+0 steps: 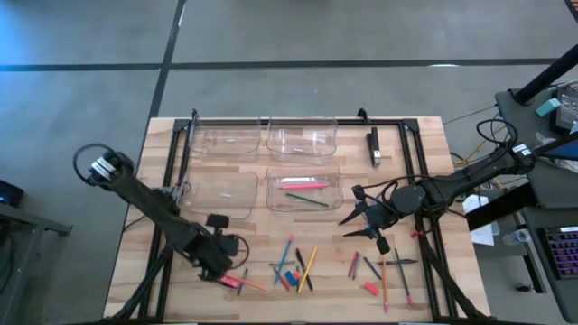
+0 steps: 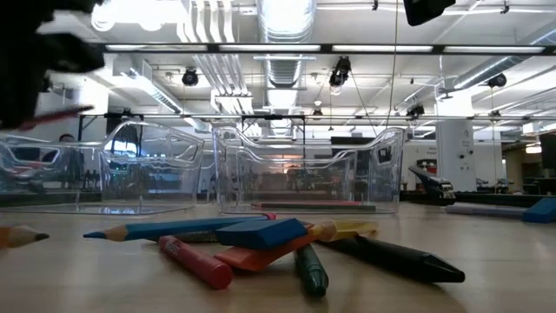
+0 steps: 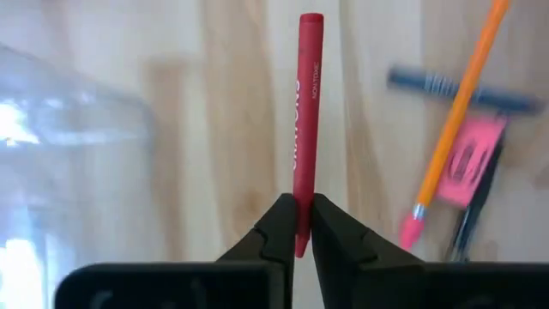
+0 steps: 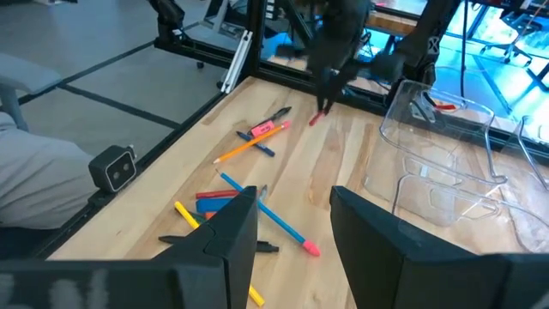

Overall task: Sort crayons/erasers/pens/pencils in bins
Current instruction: Put the left red crayon into the bottom left transparent bin

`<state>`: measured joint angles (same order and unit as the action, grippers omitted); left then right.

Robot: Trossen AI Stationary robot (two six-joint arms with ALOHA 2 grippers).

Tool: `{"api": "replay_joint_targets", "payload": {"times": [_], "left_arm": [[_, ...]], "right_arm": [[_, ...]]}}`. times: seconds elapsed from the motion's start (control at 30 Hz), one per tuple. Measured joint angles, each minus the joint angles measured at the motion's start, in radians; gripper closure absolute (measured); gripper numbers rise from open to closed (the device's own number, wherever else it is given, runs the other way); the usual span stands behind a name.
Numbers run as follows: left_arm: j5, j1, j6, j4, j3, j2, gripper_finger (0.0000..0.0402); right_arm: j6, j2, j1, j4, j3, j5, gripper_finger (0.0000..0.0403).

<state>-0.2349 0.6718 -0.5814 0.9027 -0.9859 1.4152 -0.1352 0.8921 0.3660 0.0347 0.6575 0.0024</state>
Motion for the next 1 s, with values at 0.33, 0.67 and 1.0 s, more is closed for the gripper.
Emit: {"api": "replay_joint_targets", "payload": {"times": [0.33,0.67,1.0], "left_arm": [[-0.287,-0.108,0.086,0.088,0.056,-0.294,0.0390],[-0.341,-0.244,0.180,0.061,0.144,-0.383,0.0397],[-0.335,-0.273,0.169,0.084,0.209,-0.336,0.0337]], "right_arm": [[-0.009,0.000,0.000,0.000,0.000,0.000,0.0264],[-0.011,0.000,0.000,0.000,0.000,0.000,0.0264],[-0.015,0.000,0.000,0.000,0.000,0.000,0.0264]]}}
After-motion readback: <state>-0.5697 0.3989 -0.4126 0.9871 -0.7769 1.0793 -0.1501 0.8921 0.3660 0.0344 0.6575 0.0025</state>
